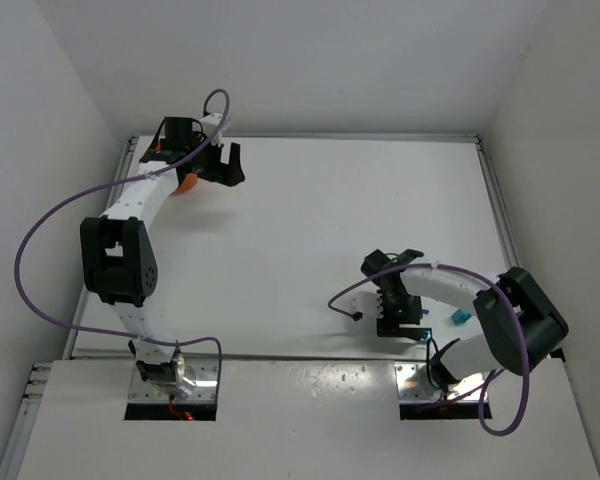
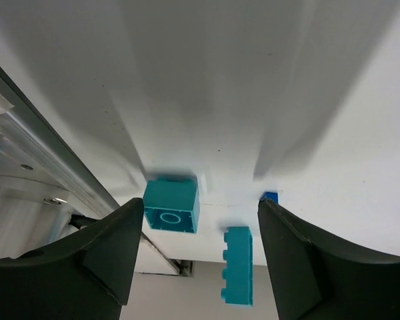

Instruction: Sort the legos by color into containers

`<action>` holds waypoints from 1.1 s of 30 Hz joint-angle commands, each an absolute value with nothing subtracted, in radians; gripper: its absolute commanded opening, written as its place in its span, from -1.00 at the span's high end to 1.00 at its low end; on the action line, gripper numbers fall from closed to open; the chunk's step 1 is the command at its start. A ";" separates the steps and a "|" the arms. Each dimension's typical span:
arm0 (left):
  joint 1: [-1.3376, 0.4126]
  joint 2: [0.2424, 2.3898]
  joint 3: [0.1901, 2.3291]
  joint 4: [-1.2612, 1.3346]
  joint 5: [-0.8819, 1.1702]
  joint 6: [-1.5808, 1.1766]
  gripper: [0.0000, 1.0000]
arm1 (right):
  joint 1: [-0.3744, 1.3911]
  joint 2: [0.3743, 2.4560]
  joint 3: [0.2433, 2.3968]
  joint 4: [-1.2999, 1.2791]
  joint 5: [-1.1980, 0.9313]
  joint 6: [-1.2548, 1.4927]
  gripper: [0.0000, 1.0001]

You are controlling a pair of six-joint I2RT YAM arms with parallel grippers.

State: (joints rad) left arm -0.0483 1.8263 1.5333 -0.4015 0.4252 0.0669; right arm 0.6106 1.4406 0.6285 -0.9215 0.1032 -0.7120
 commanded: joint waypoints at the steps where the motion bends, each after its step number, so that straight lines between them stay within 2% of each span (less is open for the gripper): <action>1: -0.023 1.829 1.565 -0.374 0.439 0.064 -0.99 | 0.632 1.428 0.614 -0.929 0.109 -0.696 -0.37; 7: -0.014 1.838 1.555 -0.374 0.439 0.064 -0.99 | 0.669 1.404 0.574 -0.968 0.109 -0.706 -0.37; 11: -0.014 1.838 1.555 -0.374 0.439 0.054 -0.99 | 0.687 1.413 0.574 -0.968 0.129 -0.706 -0.46; 22: -0.014 1.847 1.565 -0.374 0.448 0.044 -0.99 | 0.687 1.465 0.512 -0.894 0.221 -0.695 -0.46; 25: -0.014 1.856 1.574 -0.374 0.448 0.044 -0.99 | 0.687 1.474 0.503 -0.870 0.221 -0.695 -0.37; 28: -0.014 1.856 1.574 -0.374 0.448 0.044 -0.99 | 0.687 1.485 0.515 -0.870 0.221 -0.684 -0.14; 29: -0.014 1.856 1.574 -0.374 0.448 0.044 -0.99 | 0.687 1.485 0.525 -0.870 0.212 -0.684 0.00; 32: -0.014 1.856 1.565 -0.365 0.448 0.035 -0.99 | 0.687 1.485 0.535 -0.861 0.212 -0.675 0.23; 33: -0.014 1.856 1.565 -0.356 0.457 0.035 -0.99 | 0.687 1.485 0.535 -0.861 0.203 -0.675 0.40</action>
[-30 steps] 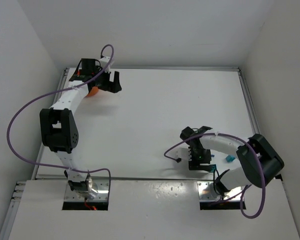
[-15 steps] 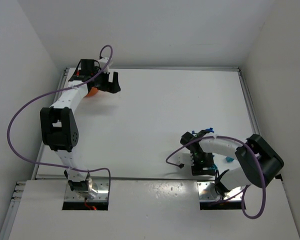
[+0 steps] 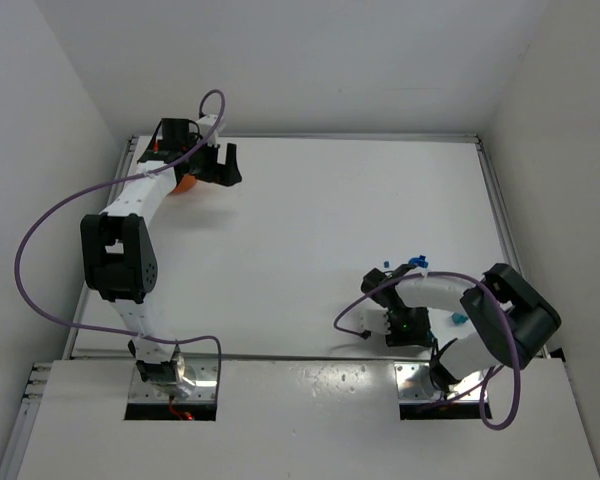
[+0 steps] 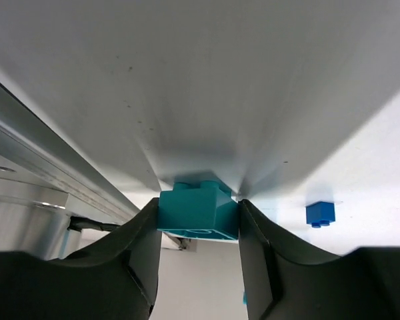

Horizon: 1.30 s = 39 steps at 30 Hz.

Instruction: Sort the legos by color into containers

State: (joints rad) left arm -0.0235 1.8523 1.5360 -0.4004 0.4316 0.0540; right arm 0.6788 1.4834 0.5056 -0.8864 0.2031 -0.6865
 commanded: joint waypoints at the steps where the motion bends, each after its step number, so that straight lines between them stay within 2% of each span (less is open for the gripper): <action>1: -0.014 1.856 1.565 -0.356 0.457 0.035 -0.99 | 0.687 1.485 0.551 -0.861 0.202 -0.666 0.50; 3: -0.014 1.856 1.565 -0.356 0.466 0.035 -0.99 | 0.687 1.485 0.597 -0.870 0.172 -0.653 0.74; 4: -0.014 1.845 1.565 -0.356 0.466 0.035 -0.99 | 0.687 1.485 0.641 -0.870 0.151 -0.644 0.79; 12: 0.020 1.824 1.534 -0.336 0.676 -0.033 -0.99 | 0.658 1.509 1.033 -0.890 -0.061 -0.543 1.00; 14: 0.063 1.824 1.488 -0.284 0.841 -0.136 -0.99 | 0.658 1.509 1.089 -0.850 -0.115 -0.499 1.00; 18: 0.116 1.824 1.378 -0.076 1.043 -0.411 -0.99 | 0.649 1.497 1.123 -0.747 -0.205 -0.430 1.00; 22: 0.095 1.802 1.281 0.069 1.097 -0.570 -0.99 | 0.649 1.477 1.141 -0.579 -0.238 -0.345 1.00; 28: -0.009 1.798 1.250 0.069 1.207 -0.650 -0.99 | 0.640 1.532 1.218 -0.246 -0.317 -0.177 1.00; 32: -0.043 1.809 1.250 0.069 1.272 -0.675 -0.99 | 0.640 1.597 1.290 -0.140 -0.357 -0.059 1.00; 39: -0.054 1.829 1.281 0.028 1.328 -0.687 -0.81 | 0.640 1.641 1.313 0.034 -0.393 -0.023 1.00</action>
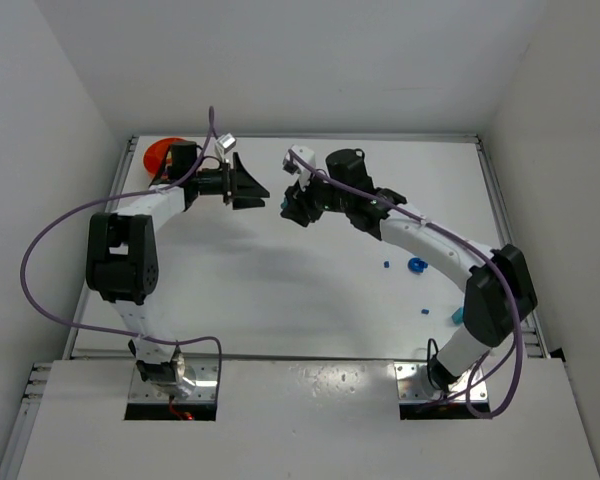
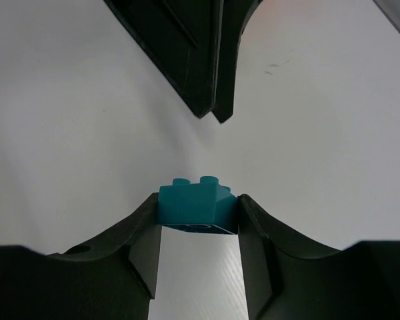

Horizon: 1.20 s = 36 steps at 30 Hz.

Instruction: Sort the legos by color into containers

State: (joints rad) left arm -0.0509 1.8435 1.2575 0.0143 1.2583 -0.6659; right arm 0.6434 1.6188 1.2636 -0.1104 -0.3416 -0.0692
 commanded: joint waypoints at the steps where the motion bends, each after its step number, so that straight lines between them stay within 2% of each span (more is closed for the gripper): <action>1: -0.054 1.829 1.295 0.028 1.328 -0.687 -0.81 | 0.640 1.657 1.325 0.034 -0.403 -0.023 1.00; 16: -0.113 1.856 1.413 -0.081 1.413 -0.606 -0.78 | 0.640 1.697 1.356 0.049 -0.403 -0.047 1.00; 25: -0.144 1.887 1.453 -0.109 1.424 -0.597 -0.59 | 0.640 1.706 1.365 0.058 -0.385 -0.069 1.00; 29: -0.153 1.896 1.462 -0.109 1.442 -0.597 -0.35 | 0.640 1.706 1.365 0.058 -0.396 -0.069 1.00; 30: -0.153 1.896 1.462 -0.109 1.442 -0.597 -0.21 | 0.640 1.715 1.365 0.058 -0.396 -0.069 1.00; 36: -0.163 1.905 1.482 -0.109 1.474 -0.588 0.15 | 0.640 1.715 1.365 0.067 -0.396 -0.069 1.00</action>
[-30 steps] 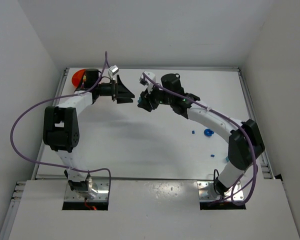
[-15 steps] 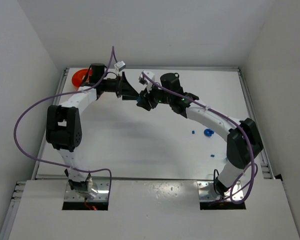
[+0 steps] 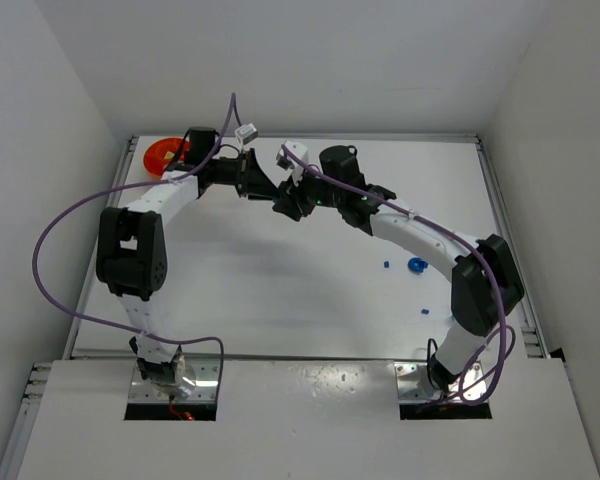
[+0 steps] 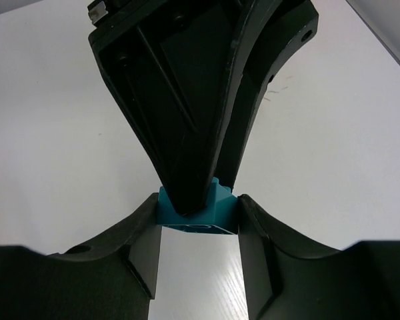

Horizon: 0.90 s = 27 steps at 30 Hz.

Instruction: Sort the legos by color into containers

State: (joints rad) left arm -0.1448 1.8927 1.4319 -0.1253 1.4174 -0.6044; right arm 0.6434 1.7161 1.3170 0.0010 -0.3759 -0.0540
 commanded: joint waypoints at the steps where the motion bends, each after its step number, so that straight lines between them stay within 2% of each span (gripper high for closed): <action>1: -0.163 1.905 1.482 -0.109 1.488 -0.577 0.17 | 0.640 1.715 1.365 0.067 -0.385 -0.069 1.00; 3: -0.163 1.905 1.482 -0.109 1.514 -0.568 0.23 | 0.640 1.724 1.365 0.067 -0.385 -0.069 1.00; 4: -0.163 1.905 1.491 -0.118 1.514 -0.568 0.31 | 0.640 1.724 1.365 0.067 -0.385 -0.069 0.78; 6: -0.163 1.905 1.491 -0.118 1.514 -0.558 0.40 | 0.640 1.724 1.365 0.077 -0.367 -0.069 0.67; 7: -0.163 1.905 1.491 -0.118 1.514 -0.558 0.49 | 0.640 1.724 1.365 0.077 -0.367 -0.069 0.29; 9: -0.149 1.893 1.482 -0.118 1.499 -0.548 0.56 | 0.640 1.714 1.365 0.068 -0.354 -0.069 -0.19; 11: -0.123 1.882 1.473 -0.127 1.471 -0.537 0.66 | 0.640 1.689 1.341 0.058 -0.327 -0.069 -0.58; 12: -0.112 1.872 1.462 -0.127 1.459 -0.528 0.69 | 0.640 1.675 1.332 0.058 -0.327 -0.069 -0.71; 13: -0.103 1.871 1.453 -0.127 1.433 -0.528 0.75 | 0.640 1.661 1.322 0.045 -0.318 -0.086 -0.95; 19: -0.012 1.835 1.495 -0.264 1.257 -0.404 0.80 | 0.630 1.533 1.198 -0.086 -0.273 -0.181 -0.99; 20: 0.001 1.835 1.517 -0.302 1.215 -0.370 0.86 | 0.630 1.522 1.189 -0.109 -0.253 -0.181 -0.99; 23: 0.057 1.845 1.637 -0.489 0.998 -0.204 0.92 | 0.611 1.513 1.189 -0.244 -0.227 -0.201 -0.99; 27: 0.147 1.801 1.661 -0.434 0.709 -0.204 0.96 | 0.574 1.493 1.161 -0.410 -0.207 -0.261 -0.99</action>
State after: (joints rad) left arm 0.0937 1.8816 1.6207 -0.4122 0.9638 -0.2775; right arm 0.6003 1.5162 1.1763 -0.2543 -0.2417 -0.1947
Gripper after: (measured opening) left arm 0.404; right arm 0.995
